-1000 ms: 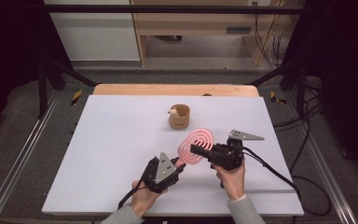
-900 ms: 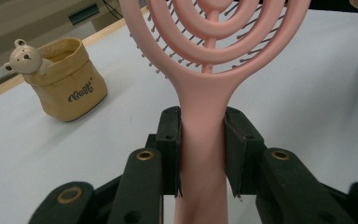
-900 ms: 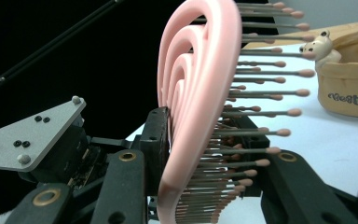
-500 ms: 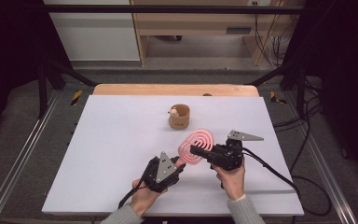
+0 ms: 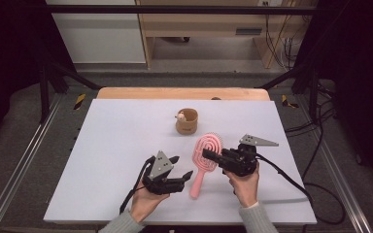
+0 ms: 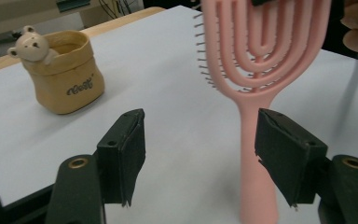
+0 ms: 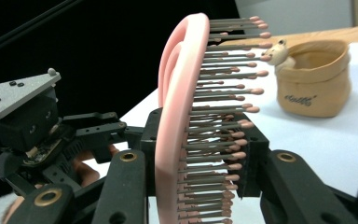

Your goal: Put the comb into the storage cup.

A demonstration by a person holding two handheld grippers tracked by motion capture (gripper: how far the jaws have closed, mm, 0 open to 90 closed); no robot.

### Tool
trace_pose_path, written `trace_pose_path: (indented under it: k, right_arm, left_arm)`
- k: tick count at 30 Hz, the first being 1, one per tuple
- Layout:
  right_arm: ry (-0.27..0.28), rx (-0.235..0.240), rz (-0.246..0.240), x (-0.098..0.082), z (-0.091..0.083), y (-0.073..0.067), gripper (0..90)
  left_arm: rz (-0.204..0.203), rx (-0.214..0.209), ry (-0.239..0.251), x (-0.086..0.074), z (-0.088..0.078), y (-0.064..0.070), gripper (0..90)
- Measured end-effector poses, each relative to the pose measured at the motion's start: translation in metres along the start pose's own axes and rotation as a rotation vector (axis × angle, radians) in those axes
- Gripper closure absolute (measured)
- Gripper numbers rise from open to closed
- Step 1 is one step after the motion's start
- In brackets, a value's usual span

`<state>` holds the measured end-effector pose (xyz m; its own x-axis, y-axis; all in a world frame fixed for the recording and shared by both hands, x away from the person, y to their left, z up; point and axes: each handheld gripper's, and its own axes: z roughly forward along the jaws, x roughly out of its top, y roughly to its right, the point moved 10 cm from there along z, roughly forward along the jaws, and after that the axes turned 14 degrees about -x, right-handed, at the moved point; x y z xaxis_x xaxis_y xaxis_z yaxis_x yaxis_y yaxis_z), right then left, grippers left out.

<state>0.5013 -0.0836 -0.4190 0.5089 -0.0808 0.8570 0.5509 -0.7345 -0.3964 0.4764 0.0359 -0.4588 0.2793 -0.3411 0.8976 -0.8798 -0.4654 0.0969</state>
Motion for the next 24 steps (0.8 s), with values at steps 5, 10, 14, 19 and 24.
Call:
trace_pose_path:
  k: [5,10,14,19,24]
  right_arm:
    - [0.017,-0.010,-0.004,0.004,-0.003,0.001,64.1]
    - [0.037,-0.023,-0.006,0.010,-0.008,0.004,64.1]
    - [0.048,-0.031,-0.009,0.014,-0.011,0.006,64.0]
    - [0.055,-0.046,-0.016,0.017,-0.012,0.008,64.0]
    - [0.056,-0.061,-0.029,0.020,-0.013,0.010,64.0]
  left_arm:
    - [-0.033,0.002,0.030,0.003,-0.009,-0.009,29.2]
    - [-0.077,-0.018,0.070,0.006,-0.018,-0.017,23.2]
    - [-0.117,-0.040,0.095,0.006,-0.025,-0.025,16.0]
    - [-0.141,-0.043,0.102,0.002,-0.033,-0.036,10.3]
    - [-0.144,-0.027,0.103,-0.004,-0.040,-0.044,7.2]
